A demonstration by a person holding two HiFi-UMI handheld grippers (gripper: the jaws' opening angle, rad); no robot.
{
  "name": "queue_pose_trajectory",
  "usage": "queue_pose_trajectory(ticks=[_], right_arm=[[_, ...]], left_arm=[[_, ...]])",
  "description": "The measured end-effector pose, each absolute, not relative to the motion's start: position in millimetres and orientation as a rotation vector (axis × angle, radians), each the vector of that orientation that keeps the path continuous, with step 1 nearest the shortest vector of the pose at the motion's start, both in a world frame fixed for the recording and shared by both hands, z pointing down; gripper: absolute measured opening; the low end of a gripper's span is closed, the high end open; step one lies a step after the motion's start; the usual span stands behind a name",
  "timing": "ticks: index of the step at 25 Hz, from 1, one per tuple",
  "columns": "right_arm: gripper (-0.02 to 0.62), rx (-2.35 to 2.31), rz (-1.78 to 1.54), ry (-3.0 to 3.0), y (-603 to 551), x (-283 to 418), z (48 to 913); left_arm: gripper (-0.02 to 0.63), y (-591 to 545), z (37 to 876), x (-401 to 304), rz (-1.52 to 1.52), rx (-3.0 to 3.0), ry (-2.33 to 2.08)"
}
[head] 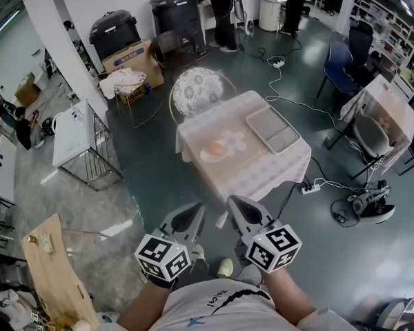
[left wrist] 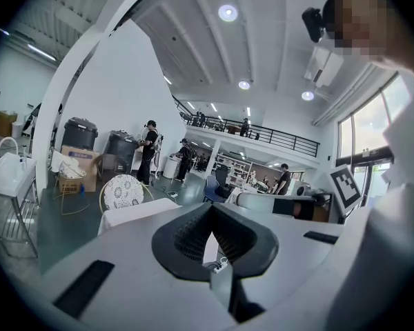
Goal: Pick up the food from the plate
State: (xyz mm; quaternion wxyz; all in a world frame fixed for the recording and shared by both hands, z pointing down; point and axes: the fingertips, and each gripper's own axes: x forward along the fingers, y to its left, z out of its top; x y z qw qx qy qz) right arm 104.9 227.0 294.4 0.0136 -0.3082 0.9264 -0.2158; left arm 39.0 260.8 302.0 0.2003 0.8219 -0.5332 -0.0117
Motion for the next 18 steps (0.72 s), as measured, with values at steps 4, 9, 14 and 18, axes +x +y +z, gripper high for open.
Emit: queue_pose_trajectory(ticks=[4,9,14,18], right_arm=[[0.015,-0.995,-0.694,2.872,214.1,108.4,301.3],[0.015,-1.026,-0.702,2.879,191.7,96.7,312.1],[0.015,-1.075,-0.705,2.871,161.0,81.4,316.8],[0.015,-1.132,-0.718,2.861,129.2,61.4,324.1]], left_arm=[[0.006,248.0,308.5,41.2,0.0,2.312,-1.481],[0.006,223.0,320.1,29.6,0.032,2.321,-1.482],[0.006,188.7,327.3,11.8,0.049,2.339,-1.467],[0.006,154.1,336.0,-8.3,0.08,2.364,-1.438]])
